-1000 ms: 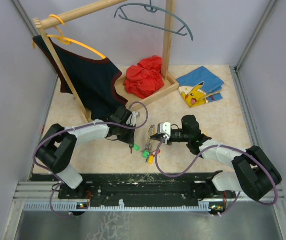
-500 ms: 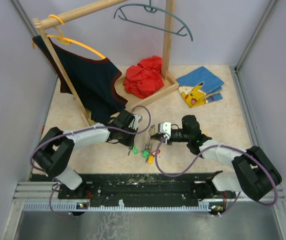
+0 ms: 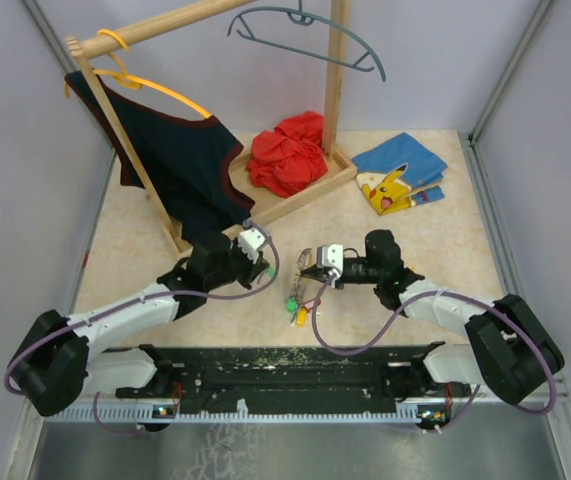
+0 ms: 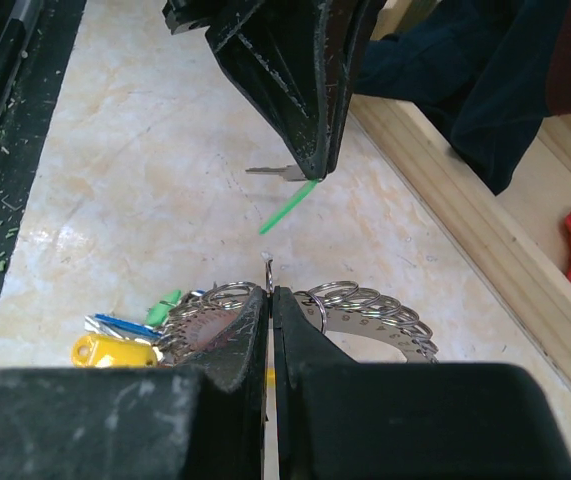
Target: Put the keys on the keyring
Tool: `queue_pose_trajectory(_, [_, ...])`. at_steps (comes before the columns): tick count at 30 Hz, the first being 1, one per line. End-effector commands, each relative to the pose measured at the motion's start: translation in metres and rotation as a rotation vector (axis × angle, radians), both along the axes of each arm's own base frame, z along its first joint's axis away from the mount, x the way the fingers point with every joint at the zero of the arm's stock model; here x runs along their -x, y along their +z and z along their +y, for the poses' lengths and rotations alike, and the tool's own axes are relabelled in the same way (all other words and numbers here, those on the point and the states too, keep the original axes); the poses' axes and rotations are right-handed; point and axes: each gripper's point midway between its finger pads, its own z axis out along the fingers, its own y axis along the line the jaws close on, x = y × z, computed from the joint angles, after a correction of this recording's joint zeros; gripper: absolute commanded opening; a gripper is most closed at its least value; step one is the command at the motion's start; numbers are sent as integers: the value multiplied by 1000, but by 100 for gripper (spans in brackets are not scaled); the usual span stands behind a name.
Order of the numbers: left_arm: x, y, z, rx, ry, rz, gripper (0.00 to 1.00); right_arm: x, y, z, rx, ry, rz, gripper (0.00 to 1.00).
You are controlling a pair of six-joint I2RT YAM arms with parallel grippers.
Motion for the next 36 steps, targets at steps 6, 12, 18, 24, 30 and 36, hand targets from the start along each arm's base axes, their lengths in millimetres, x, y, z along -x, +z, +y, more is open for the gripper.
queue_pose_trajectory(6, [17,51,-22,46,-376,-562,1,2,37,5,-80,84,-195,0])
queue_pose_trajectory(12, [39,51,-29,45,-541,-657,1,0,39,7,-55,112,-219,0])
queue_pose_trajectory(18, [51,45,-36,43,-643,-654,1,0,38,12,-37,115,-254,0])
queue_pose_trajectory(24, [61,45,-37,70,-684,-647,1,3,41,16,-27,124,-275,0])
queue_pose_trajectory(30, [51,42,-36,82,-597,-561,0,2,33,15,2,107,-255,0])
queue_pose_trajectory(36, [21,7,-24,70,-239,-111,0,-15,18,1,81,-35,-204,0])
